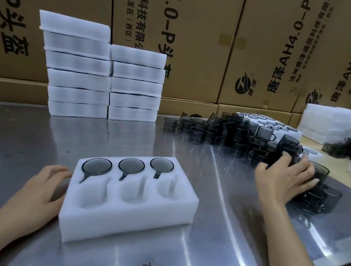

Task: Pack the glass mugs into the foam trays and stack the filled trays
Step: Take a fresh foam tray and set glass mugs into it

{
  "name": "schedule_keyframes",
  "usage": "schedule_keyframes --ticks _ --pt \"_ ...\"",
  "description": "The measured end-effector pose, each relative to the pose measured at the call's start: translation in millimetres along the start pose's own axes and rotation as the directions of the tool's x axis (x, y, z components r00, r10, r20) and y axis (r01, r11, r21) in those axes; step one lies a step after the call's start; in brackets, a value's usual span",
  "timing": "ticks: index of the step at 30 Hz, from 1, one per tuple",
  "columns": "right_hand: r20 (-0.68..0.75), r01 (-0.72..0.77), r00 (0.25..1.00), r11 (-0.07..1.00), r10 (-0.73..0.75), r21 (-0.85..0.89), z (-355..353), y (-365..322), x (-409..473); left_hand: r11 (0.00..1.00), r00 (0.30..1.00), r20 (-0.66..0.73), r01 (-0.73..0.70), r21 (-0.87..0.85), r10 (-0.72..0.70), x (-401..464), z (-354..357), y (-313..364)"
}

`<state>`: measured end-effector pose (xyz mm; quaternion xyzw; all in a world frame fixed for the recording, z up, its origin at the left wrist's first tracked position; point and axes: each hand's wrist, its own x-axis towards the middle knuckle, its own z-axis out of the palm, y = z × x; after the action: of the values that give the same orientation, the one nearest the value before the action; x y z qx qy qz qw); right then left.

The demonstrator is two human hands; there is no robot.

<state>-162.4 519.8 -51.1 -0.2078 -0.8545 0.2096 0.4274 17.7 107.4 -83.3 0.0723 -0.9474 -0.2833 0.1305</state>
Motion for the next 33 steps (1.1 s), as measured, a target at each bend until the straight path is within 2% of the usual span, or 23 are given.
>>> schedule_keyframes --ticks 8,18,22,27,29,31,33 --pt "0.012 -0.059 0.998 0.997 0.06 -0.051 0.7 20.5 13.8 1.0 1.0 0.002 -0.002 0.015 0.002 2.0 1.4 -2.0" --pt "0.006 0.043 0.999 0.999 -0.042 -0.009 -9.5 21.2 16.1 1.0 0.999 -0.044 -0.003 0.002 0.003 3.9 4.9 -6.2" --pt "-0.059 0.175 0.984 0.969 -0.167 0.173 -19.4 11.4 7.0 1.0 0.997 -0.075 -0.014 0.008 0.015 5.6 8.0 -8.3" --pt "-0.031 0.429 0.884 0.786 -0.466 0.446 -42.3 -25.6 -25.7 0.999 0.995 -0.091 -0.029 0.033 0.032 7.0 9.6 -8.2" --pt "0.0 0.437 0.848 0.7 -0.53 0.564 -56.4 -46.1 -46.7 0.999 0.996 -0.087 -0.027 0.044 0.031 8.1 9.5 -7.9" --pt "0.041 0.382 0.834 0.631 -0.55 0.675 -71.3 -68.9 -69.2 0.999 0.996 -0.085 -0.022 0.048 0.027 8.5 9.2 -7.5" --pt "0.095 0.335 0.816 0.6 -0.571 0.727 -85.5 -93.7 -89.2 0.999 0.996 -0.082 -0.028 0.035 0.031 7.9 8.8 -7.0"
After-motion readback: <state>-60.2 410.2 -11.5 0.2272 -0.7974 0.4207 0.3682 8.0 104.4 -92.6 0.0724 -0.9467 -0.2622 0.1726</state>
